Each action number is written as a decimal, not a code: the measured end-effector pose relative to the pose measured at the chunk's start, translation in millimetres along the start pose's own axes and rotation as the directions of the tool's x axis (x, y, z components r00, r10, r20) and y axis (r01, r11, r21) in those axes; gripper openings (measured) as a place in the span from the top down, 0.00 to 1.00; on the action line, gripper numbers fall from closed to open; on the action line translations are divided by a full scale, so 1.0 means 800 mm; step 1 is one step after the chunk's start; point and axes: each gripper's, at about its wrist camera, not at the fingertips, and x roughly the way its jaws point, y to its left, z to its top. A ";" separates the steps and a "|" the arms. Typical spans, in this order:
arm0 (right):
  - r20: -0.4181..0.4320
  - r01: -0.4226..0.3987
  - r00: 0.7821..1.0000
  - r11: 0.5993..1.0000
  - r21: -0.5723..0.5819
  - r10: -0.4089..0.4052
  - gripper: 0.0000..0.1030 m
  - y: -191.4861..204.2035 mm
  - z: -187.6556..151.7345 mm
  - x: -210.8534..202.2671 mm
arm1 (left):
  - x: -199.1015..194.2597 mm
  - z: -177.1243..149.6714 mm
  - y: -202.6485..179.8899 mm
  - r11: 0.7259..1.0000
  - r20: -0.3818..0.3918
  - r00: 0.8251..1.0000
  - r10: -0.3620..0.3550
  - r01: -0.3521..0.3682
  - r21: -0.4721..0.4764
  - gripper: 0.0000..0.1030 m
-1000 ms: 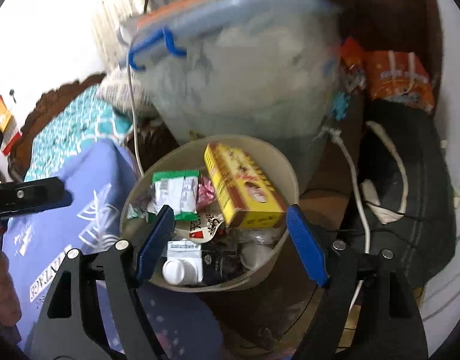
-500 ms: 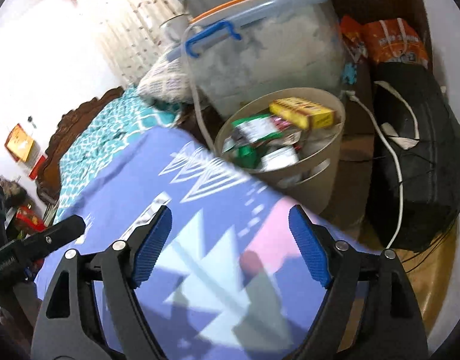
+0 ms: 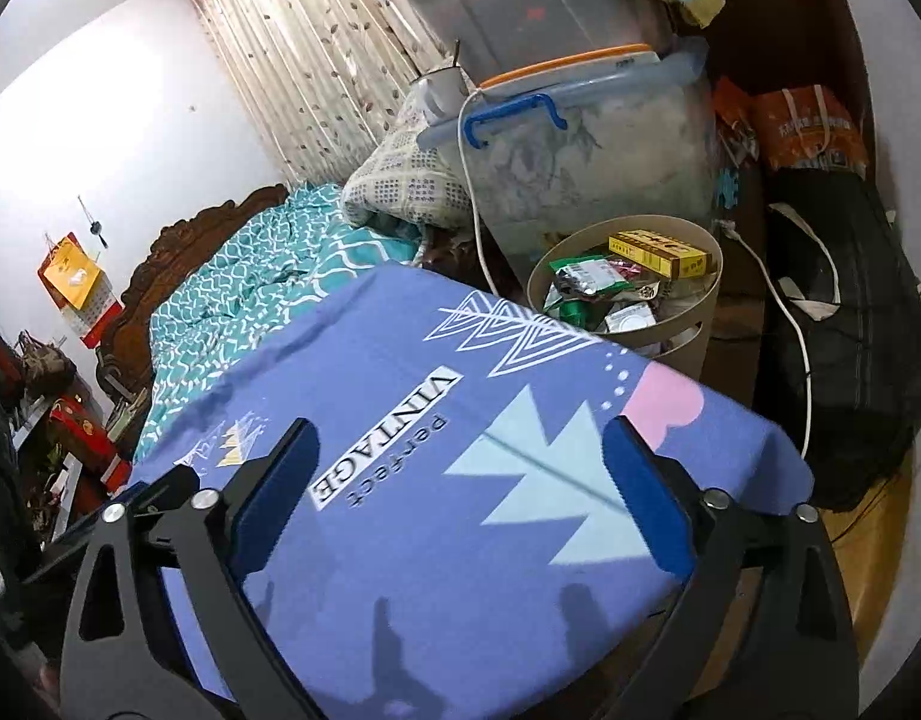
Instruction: Collect trash
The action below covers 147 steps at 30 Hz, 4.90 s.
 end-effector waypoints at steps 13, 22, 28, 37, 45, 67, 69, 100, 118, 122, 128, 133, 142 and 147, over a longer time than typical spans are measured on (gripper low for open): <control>-0.020 0.008 1.000 1.000 -0.025 -0.008 0.03 0.039 -0.037 -0.001 | -0.045 -0.027 0.027 0.977 0.058 0.976 0.208 -0.210 0.028 0.08; -0.004 0.011 1.000 1.000 -0.018 -0.011 0.03 0.041 -0.035 -0.010 | -0.050 -0.030 0.028 0.979 0.062 0.978 0.199 -0.201 0.036 0.08; -0.005 0.014 1.000 1.000 -0.013 -0.014 0.03 0.042 -0.037 -0.010 | -0.047 -0.032 0.031 0.980 0.046 0.980 0.196 -0.197 0.029 0.08; 0.007 0.023 1.000 1.000 0.010 -0.023 0.03 0.037 -0.038 -0.012 | -0.042 -0.035 0.033 0.980 0.024 0.980 0.197 -0.197 0.028 0.08; -0.002 0.022 1.000 1.000 0.006 -0.022 0.03 0.036 -0.040 -0.009 | -0.040 -0.035 0.031 0.985 0.013 0.985 0.171 -0.171 0.024 0.08; -0.044 0.028 0.999 1.000 0.006 -0.028 0.03 0.010 -0.045 -0.014 | -0.037 -0.035 0.007 0.988 0.009 0.990 0.140 -0.141 0.064 0.08; -0.041 0.023 0.999 1.000 -0.003 -0.023 0.03 0.014 -0.044 -0.015 | -0.037 -0.034 0.008 0.988 0.010 0.990 0.143 -0.144 0.064 0.08; -0.096 0.003 0.995 1.000 0.028 0.000 0.03 0.010 -0.051 -0.005 | -0.038 -0.036 0.014 0.991 0.003 0.993 0.119 -0.119 0.057 0.08; -0.111 0.002 0.994 1.000 0.022 0.000 0.03 0.016 -0.057 -0.004 | -0.038 -0.033 0.024 0.992 0.001 0.992 0.123 -0.123 0.038 0.08; -0.108 0.002 0.994 1.000 0.022 0.000 0.03 0.016 -0.057 -0.004 | -0.040 -0.032 0.023 0.991 0.009 0.992 0.128 -0.128 0.037 0.08; -0.105 0.000 0.995 1.000 0.021 0.002 0.03 0.016 -0.059 -0.006 | -0.049 -0.028 0.024 0.991 0.034 0.991 0.131 -0.132 0.028 0.08; -0.105 0.000 0.994 1.000 0.022 0.002 0.03 0.016 -0.059 -0.006 | -0.049 -0.026 0.023 0.988 0.033 0.988 0.152 -0.153 0.022 0.08; -0.114 -0.005 0.993 1.000 0.015 0.007 0.03 0.017 -0.061 -0.003 | -0.044 -0.029 0.024 0.990 0.006 0.990 0.140 -0.140 0.025 0.08; -0.125 -0.007 0.992 1.000 0.008 0.008 0.03 0.020 -0.062 -0.001 | -0.042 -0.030 0.025 0.987 -0.002 0.987 0.161 -0.161 0.022 0.08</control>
